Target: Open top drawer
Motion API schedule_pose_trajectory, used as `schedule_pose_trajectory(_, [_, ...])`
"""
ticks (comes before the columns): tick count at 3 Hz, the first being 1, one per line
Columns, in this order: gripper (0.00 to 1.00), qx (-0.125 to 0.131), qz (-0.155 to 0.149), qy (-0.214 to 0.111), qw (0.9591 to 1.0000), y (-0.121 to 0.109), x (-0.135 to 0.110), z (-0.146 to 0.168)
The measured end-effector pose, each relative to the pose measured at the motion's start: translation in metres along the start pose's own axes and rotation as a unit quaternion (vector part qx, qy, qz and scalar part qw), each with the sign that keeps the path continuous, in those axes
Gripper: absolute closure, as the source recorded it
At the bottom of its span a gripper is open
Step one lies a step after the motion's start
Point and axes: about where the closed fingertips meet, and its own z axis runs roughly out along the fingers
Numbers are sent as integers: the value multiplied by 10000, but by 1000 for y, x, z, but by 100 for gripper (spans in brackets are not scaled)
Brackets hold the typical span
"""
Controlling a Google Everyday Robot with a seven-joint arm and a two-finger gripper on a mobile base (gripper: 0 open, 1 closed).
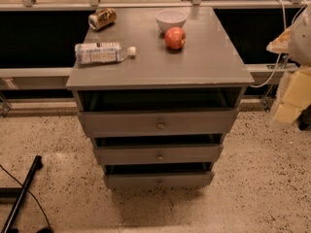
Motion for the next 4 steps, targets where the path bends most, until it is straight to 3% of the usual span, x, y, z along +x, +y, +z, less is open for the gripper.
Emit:
schedule_pose_trajectory(2, [0, 23, -44, -208, 9998, -1, -5, 12])
schedule_pose_trajectory(3, [0, 130, -569, -309, 9978, -1, -16, 54])
schedule_pose_trajectory(4, [0, 183, -534, -319, 9979, -3, -16, 50])
